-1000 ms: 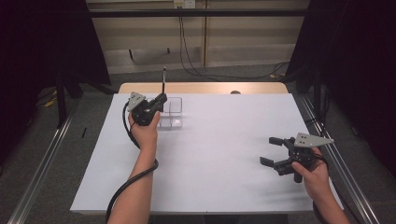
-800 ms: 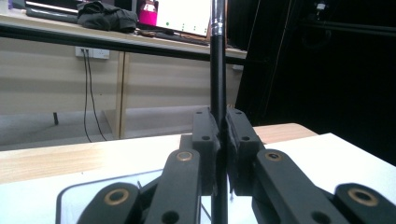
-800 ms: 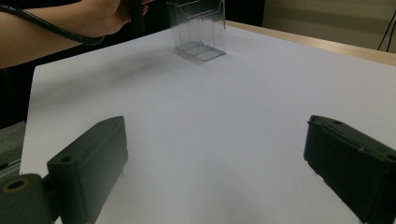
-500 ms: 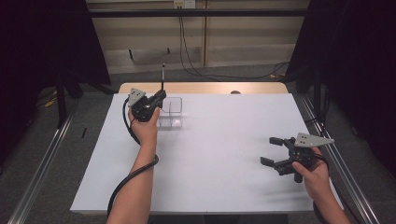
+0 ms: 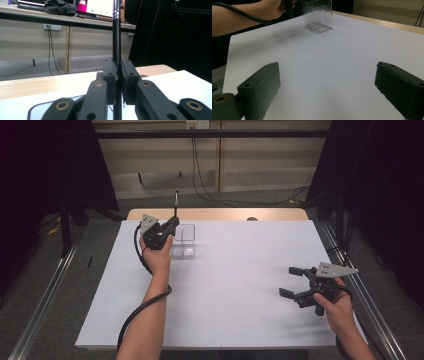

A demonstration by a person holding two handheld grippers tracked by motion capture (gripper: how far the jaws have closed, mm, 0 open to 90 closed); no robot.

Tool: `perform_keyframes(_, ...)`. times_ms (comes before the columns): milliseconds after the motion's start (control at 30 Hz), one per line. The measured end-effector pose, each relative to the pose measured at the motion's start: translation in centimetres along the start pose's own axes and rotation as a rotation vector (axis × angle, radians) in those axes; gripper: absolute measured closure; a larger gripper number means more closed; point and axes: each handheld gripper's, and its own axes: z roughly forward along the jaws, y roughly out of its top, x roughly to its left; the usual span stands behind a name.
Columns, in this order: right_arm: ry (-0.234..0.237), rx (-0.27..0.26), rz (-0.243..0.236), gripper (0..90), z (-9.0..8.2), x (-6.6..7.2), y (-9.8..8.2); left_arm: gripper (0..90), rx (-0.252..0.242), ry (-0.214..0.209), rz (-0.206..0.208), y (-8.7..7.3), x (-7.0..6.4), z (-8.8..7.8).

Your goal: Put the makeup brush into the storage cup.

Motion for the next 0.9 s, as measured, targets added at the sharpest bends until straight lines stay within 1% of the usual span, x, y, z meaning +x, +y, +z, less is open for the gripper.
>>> perform_keyframes(133,0.000,0.000,-0.001,6.0,-0.01,-0.02,0.00,83.7,0.007,-0.001,0.005,-0.21,-0.09,0.07)
perform_keyframes(233,0.001,0.000,-0.001,6.0,-0.01,-0.02,0.00,83.7,0.013,-0.003,0.001,-0.45,-0.09,0.13)
perform_keyframes(267,0.002,0.000,0.000,6.0,0.00,-0.01,-0.01,83.7,0.013,0.001,-0.007,-0.56,-0.16,0.19)
perform_keyframes(300,0.002,0.000,-0.001,6.0,0.01,-0.01,-0.01,83.7,0.018,0.001,0.000,-0.63,-0.12,0.20)
perform_keyframes(600,0.005,0.001,-0.002,6.0,0.02,-0.06,-0.05,83.6,0.025,0.000,-0.001,-0.86,-0.10,0.14)
perform_keyframes(667,0.006,0.001,-0.002,6.0,0.03,-0.05,-0.04,83.6,0.034,0.000,0.008,-0.92,0.00,0.06)
perform_keyframes(900,0.005,0.001,-0.003,6.0,0.06,-0.02,-0.02,83.7,0.032,0.002,0.007,-1.03,-0.01,-0.06)
